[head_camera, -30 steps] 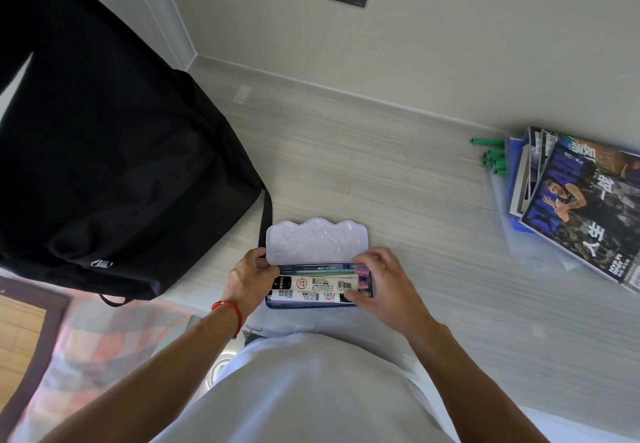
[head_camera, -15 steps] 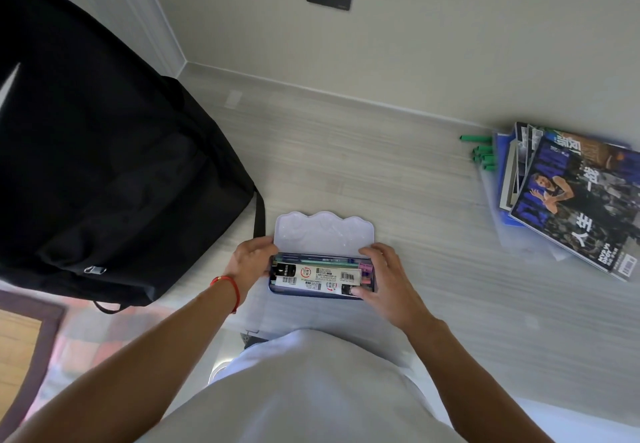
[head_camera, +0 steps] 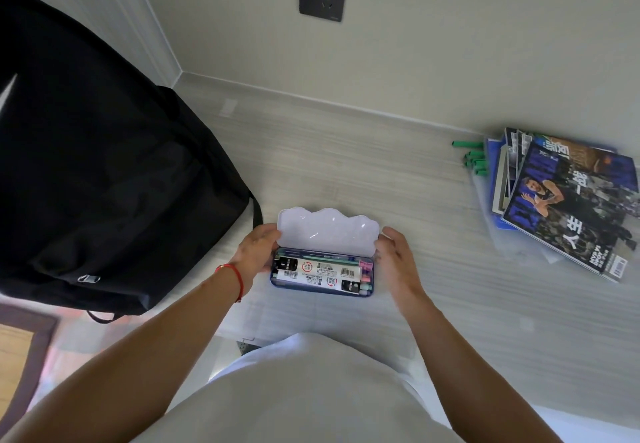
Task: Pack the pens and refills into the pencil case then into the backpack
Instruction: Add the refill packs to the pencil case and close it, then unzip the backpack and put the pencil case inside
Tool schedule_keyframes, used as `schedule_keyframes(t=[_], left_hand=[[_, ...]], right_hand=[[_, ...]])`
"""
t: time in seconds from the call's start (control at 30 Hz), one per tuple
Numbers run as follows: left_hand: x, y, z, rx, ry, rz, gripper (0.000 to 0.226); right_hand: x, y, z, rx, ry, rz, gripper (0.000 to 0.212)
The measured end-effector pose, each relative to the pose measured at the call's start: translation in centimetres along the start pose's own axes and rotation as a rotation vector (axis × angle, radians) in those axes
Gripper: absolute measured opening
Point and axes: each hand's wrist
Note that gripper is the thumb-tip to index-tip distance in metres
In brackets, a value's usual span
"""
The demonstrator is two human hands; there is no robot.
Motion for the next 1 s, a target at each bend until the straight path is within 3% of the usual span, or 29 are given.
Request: schedule_keyframes(t=[0.17, 0.3, 0.4, 0.5, 0.63, 0.77, 0.87, 1.0], left_hand=[[0.4, 0.2, -0.7, 0.037, -0.088, -0.070, 0.022], [2.7, 0.7, -0.9, -0.011, -0.126, -0.014, 0.037], [4.4, 0.3, -1.3, -0.127, -0.158, 0.216, 0.024], [5.4, -0.6, -1.6, -0.203, -0.182, 0.235, 0.012], [5.7, -1.4, -1.5, -0.183, -0.120, 0.235, 0.018], [6.1, -1.8, -1.4, -0.241, -0.068, 0.234, 0.019], [6.2, -1.7, -1.0, -0.247, 0.065, 0.078, 0.022], [5.9, -1.4, -0.5, -0.204, 0.158, -0.026, 0.018]], right_hand=[[0.4, 1.3, -0.6, 0.019, 0.088, 0.116, 0.028], [-1.7, 2.4, -2.4, 0.011, 0.118, 0.110, 0.028], [-3.4, 2.8, -3.1, -0.032, 0.132, -0.033, 0.027], [-4.2, 2.7, -3.9, -0.014, 0.171, -0.171, 0.026], [-4.5, 2.5, -4.2, -0.077, 0.065, -0.207, 0.029], [-3.7, 2.8, -3.5, -0.092, -0.081, -0.311, 0.013], [-2.8, 3.2, -2.5, -0.039, -0.199, -0.259, 0.015], [-2.2, 3.3, -2.1, 0.002, -0.197, -0.303, 0.012]])
Point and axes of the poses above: each hand's wrist, its own z-axis towards the middle knuckle, its own y-axis out of the back of the hand, x = y × z, and after that the axes turned 12 degrees about z, right-handed
